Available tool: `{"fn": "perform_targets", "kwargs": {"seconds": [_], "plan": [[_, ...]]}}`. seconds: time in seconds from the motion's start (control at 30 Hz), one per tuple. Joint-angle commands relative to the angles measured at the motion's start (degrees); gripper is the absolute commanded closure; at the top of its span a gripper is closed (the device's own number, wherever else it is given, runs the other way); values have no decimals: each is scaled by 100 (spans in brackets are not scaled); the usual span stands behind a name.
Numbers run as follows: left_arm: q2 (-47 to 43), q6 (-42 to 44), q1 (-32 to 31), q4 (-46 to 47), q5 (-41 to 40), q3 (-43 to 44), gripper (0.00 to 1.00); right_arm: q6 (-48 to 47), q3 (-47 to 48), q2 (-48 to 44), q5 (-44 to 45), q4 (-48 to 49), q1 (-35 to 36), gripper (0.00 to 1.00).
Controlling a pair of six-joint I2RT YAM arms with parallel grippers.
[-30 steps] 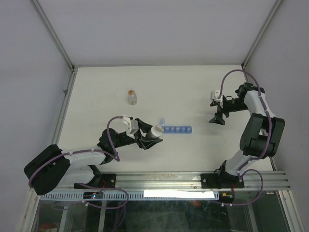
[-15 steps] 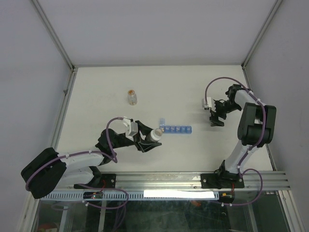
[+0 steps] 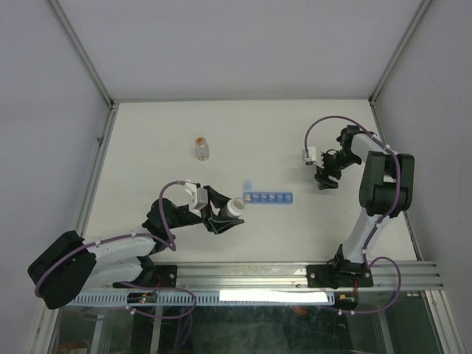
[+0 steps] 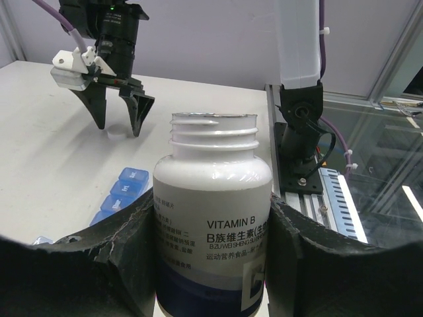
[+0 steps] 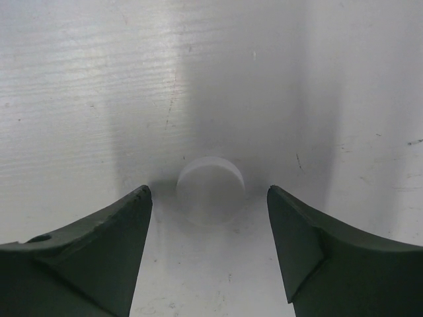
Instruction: Sort the pills into containers
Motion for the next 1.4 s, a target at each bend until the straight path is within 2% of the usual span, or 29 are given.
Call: {"fn": "perform_targets", "kwargs": {"seconds": [0.0,0.5,0.67,0.8,0.87,0.97,1.2,1.37], "plan": [[-146,135,60,171,30,-75,100,154,212,75,222,-7,77,29],[-481,56,64,89,-49,-238,100,457,237,129,312,-17,173,48],[-537,-7,69,8,-37,-215,100,648,255,0,143,-121,180,59],[-459,-22,68,92,62,-200,100,972,417,-404,-417,-594,276,72],[-362,32,69,126,143,-141,100,1263,433,-730,-690,-748,420,76],[-216,209,69,-192,340,135,100,1824,453,-1268,-1086,-920,730,78],[57,679,79,-1191,610,863,100,2753,802,-2359,-2508,-1544,1719,79],[340,508,236,-1393,811,1197,100,3052,1017,-2834,-2922,-1576,2480,79]]}}
